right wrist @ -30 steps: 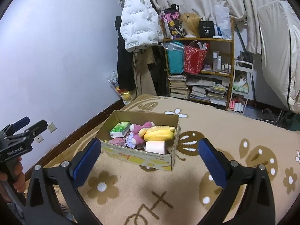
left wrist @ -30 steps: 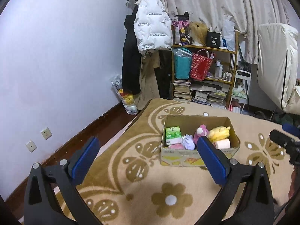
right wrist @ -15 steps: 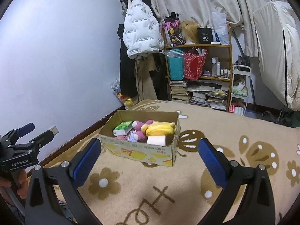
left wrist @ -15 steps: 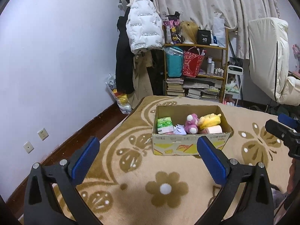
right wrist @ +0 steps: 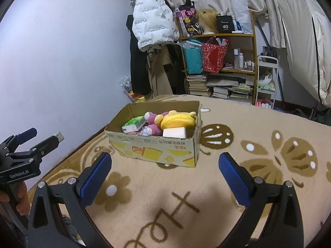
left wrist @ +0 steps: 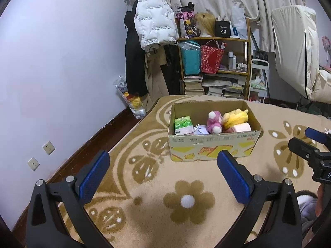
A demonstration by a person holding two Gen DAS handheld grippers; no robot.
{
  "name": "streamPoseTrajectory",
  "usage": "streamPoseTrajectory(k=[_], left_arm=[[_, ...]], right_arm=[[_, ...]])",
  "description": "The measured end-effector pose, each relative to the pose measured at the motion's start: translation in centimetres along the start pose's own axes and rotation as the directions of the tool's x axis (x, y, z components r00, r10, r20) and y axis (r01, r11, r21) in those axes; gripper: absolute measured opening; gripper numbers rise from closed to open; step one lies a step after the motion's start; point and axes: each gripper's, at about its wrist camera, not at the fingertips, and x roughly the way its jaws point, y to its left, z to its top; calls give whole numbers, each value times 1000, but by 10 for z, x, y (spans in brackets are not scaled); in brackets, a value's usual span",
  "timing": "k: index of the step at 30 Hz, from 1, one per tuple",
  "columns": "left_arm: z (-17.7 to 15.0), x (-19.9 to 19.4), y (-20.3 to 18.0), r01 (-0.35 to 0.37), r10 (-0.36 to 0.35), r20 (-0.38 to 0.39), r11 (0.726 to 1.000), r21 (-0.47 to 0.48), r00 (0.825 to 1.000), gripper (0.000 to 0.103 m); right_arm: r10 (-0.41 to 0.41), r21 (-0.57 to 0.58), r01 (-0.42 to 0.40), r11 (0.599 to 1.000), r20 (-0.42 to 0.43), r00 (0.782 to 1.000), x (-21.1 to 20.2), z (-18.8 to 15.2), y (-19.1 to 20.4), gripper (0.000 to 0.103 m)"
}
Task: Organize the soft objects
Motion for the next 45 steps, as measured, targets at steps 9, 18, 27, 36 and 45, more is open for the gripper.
streamPoseTrajectory(k=[9, 18, 27, 36, 45], left_arm=[[-4, 6, -6, 15, -15, -8, 1000, 23, 1000, 102], [-6, 7, -8, 29, -29, -15, 999, 24, 999, 102], [-7, 6, -6, 30, -30, -15, 999, 10, 999, 102], [-8, 6, -6, 33, -33, -16, 999, 6, 999, 103], [-9, 5, -8, 39, -39, -14, 999, 9, 999, 102]], right_arm=[[-15, -9, 14, 1000, -21, 1000, 7, -3, 1, 103], [-29, -9, 29, 1000, -29, 999, 10, -7, 5, 103], [-37, 1, 37, 999, -29, 999, 11, -9, 5, 103], [-40, 11, 40, 999, -24, 999, 11, -9, 2, 103], [-53, 12, 54, 998, -20, 998, 10, -9, 3, 103]])
